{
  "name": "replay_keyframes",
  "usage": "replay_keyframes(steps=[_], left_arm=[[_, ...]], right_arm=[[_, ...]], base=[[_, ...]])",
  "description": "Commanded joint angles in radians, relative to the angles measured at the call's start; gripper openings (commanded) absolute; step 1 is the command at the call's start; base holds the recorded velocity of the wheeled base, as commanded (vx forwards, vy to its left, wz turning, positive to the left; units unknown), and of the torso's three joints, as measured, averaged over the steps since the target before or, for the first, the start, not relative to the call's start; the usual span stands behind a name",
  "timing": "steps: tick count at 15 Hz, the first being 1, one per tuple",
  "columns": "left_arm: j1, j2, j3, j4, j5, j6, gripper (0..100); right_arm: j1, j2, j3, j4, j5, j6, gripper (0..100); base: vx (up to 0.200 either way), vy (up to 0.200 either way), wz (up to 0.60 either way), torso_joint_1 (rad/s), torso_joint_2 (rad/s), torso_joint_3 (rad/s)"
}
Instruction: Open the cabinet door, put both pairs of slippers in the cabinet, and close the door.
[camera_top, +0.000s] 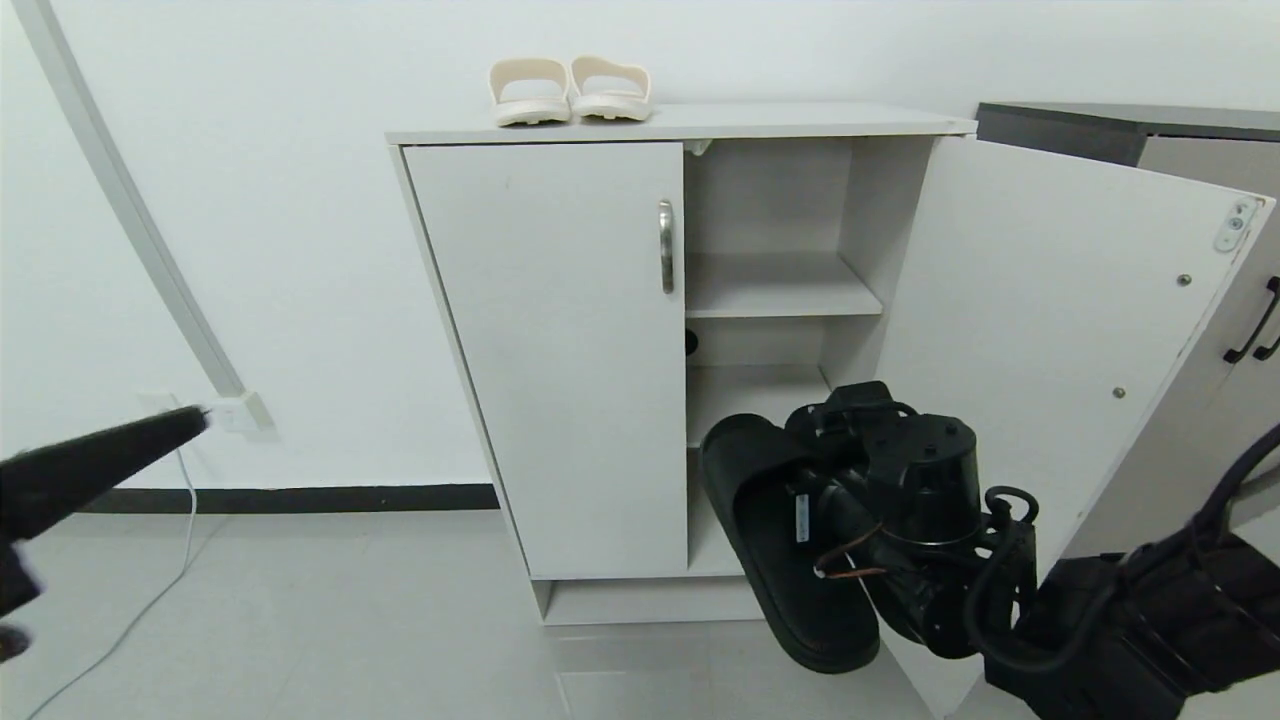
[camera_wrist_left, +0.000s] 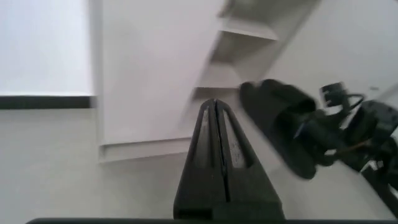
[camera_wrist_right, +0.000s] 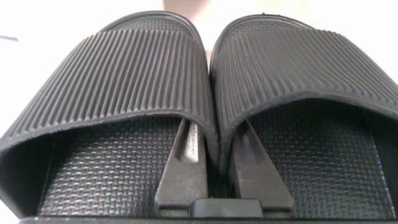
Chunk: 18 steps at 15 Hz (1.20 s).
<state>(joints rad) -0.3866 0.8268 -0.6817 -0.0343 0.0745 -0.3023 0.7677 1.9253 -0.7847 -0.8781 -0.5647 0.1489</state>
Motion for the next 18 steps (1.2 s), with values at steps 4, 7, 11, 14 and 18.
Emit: replay_keyframes(steps=[4, 7, 11, 14, 18], left_arm=[[0.33, -0.517, 0.38, 0.109, 0.131, 0.178, 0], [0.344, -0.706, 0.553, 0.109, 0.117, 0.25, 0], [0.374, -0.804, 0.653, 0.057, 0.097, 0.253, 0], [0.384, -0.824, 0.68, 0.042, -0.081, 0.318, 0], [0.384, -0.825, 0.682, 0.039, -0.074, 0.324, 0]], right_arm=[[-0.03, 0.055, -0.053, 0.01, -0.06, 0.003, 0], [-0.025, 0.058, -0.051, 0.01, -0.063, 0.003, 0], [-0.024, 0.06, -0.045, 0.008, -0.063, 0.004, 0], [-0.016, 0.061, -0.039, 0.002, -0.063, 0.004, 0], [0.004, 0.061, -0.031, -0.015, -0.063, 0.003, 0]], base=[[0.0, 0.0, 0.0, 0.0, 0.0, 0.0], [0.0, 0.0, 0.0, 0.0, 0.0, 0.0], [0.0, 0.0, 0.0, 0.0, 0.0, 0.0], [0.0, 0.0, 0.0, 0.0, 0.0, 0.0], [0.0, 0.0, 0.0, 0.0, 0.0, 0.0]])
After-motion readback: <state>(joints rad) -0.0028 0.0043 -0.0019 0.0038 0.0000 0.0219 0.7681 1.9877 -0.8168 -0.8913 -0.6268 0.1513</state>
